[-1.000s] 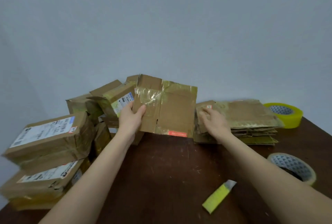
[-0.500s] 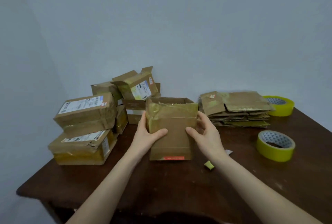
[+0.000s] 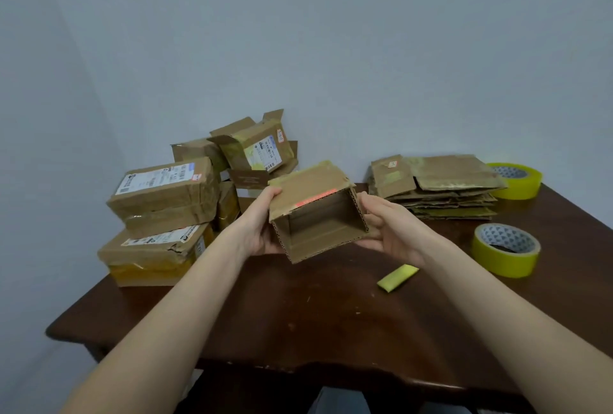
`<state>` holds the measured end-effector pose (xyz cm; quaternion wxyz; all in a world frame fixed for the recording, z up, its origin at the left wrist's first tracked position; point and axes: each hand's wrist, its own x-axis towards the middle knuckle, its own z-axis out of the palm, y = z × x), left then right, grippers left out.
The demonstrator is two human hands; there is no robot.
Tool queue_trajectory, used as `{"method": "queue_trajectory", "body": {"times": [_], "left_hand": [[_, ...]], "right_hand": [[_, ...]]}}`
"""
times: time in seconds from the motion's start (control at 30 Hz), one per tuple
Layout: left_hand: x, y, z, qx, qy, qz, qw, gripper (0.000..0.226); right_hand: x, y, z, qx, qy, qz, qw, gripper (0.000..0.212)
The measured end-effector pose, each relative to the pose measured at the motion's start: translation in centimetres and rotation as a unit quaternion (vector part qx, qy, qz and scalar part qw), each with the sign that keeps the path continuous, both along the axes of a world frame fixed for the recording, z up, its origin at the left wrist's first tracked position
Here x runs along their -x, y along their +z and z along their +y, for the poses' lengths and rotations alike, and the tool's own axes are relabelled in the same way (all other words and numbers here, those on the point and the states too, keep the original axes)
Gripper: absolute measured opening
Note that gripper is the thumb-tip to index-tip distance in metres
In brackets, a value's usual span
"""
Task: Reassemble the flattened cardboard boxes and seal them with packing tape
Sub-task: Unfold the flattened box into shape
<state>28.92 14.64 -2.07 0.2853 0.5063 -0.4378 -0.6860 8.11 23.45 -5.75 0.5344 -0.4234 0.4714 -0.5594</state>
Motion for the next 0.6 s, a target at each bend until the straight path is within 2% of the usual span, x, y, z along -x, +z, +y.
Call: {"method": "queue_trajectory", "body": {"times": [0.07, 0.17, 0.23, 0.27, 0.3, 0.37, 0.4, 0.43, 0.47, 0.57, 0.6], "left_hand": [[0.2, 0.2, 0.1, 0.003, -0.006, -0.007, 1.000, 0.045], [0.7, 0.3, 0.3, 0.012, -0.010, -0.032, 0.999, 0.049], [0.7, 0.5, 0.2, -0.011, -0.018, -0.016, 1.000, 0.053], [0.6, 0.6, 0.1, -0.029, -0.027, 0.001, 0.999, 0.054], [0.5, 0.8, 0.1, -0.045, -0.041, 0.014, 0.998, 0.055], [0.2, 0.6, 0.0, -0.050, -0.070, 0.000, 0.996, 0.056], [0.2, 0.4, 0.2, -0.042, -0.080, -0.018, 0.996, 0.057], [0.3, 0.3, 0.4, -0.034, -0.086, -0.033, 0.995, 0.058], [0.4, 0.3, 0.7, -0.024, -0.084, -0.041, 0.995, 0.058], [0.0, -0.1, 0.9, 0.008, -0.046, -0.033, 0.998, 0.050], [-0.3, -0.4, 0.6, 0.048, -0.034, -0.052, 0.997, 0.050]], "right_hand": [[0.2, 0.7, 0.2, -0.010, 0.012, 0.001, 1.000, 0.039], [0.5, 1.6, 0.4, 0.001, 0.018, -0.030, 0.999, 0.029], [0.9, 1.7, 0.4, 0.031, -0.012, -0.042, 0.999, 0.045], [1.2, 1.5, 0.4, 0.054, -0.040, 0.018, 0.998, 0.055], [1.4, 1.4, 0.6, 0.084, -0.069, 0.129, 0.986, 0.065], [1.6, 1.3, 0.9, 0.135, -0.071, 0.375, 0.914, 0.092], [1.4, 1.5, 1.0, 0.155, -0.059, 0.439, 0.883, 0.103], [1.2, 1.8, 1.0, 0.169, -0.046, 0.454, 0.874, 0.109], [0.9, 2.3, 1.0, 0.176, -0.029, 0.438, 0.881, 0.110], [0.4, 2.8, 0.5, 0.180, -0.012, 0.429, 0.885, 0.099], [0.4, 2.8, 0.4, 0.170, -0.020, 0.419, 0.892, 0.093]]}}
